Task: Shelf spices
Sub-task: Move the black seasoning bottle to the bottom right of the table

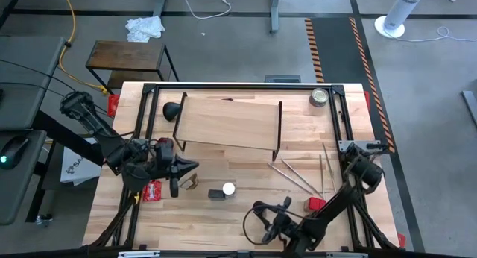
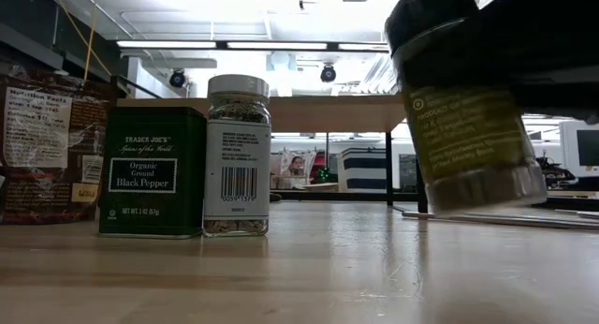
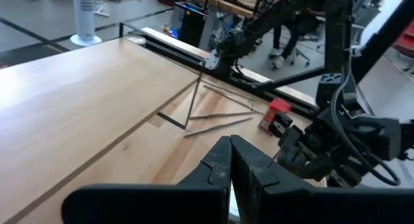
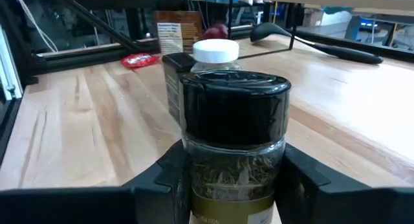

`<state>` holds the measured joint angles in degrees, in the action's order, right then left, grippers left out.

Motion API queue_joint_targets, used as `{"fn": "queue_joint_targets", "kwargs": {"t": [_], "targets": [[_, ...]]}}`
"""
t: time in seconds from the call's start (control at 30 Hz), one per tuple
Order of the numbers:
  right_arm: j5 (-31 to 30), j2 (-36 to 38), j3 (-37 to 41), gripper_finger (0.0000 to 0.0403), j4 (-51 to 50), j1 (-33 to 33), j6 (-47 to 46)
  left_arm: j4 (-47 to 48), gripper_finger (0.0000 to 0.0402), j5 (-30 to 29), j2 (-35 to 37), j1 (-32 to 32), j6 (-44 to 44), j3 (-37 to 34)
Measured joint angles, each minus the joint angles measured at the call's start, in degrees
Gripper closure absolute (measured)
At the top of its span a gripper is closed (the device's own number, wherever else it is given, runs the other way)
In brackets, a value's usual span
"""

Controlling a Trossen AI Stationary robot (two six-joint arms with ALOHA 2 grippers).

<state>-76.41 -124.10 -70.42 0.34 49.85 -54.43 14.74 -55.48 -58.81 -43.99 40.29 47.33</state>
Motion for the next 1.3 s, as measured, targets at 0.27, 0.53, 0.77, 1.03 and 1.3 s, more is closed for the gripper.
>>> {"fn": "queue_joint_targets", "kwargs": {"t": [0.27,0.53,0.77,1.03,1.3], "targets": [[-1.4,-2.0,-2.0,0.0187,-0.4,0.9,-0.4,0.0,0.0401,-0.1,0.0,-2.0,0.1,0.0],[-1.6,-1.8,-3.5,0.0123,1.5,2.7,11.1,0.0,0.0401,-0.3,0.0,-2.3,1.4,0.0],[-3.9,-1.8,-10.5,0.0121,-0.8,2.7,22.7,-1.6,0.0401,-0.2,0.0,-2.4,1.5,0.0],[-0.8,-1.8,-25.7,0.0121,-34.3,2.2,2.7,-2.9,0.0401,-1.7,0.0,-3.7,1.6,0.0],[23.5,-1.7,-50.6,0.0139,-86.3,-1.5,-37.5,-10.7,0.0401,1.3,0.0,-6.1,1.2,0.0]]}}
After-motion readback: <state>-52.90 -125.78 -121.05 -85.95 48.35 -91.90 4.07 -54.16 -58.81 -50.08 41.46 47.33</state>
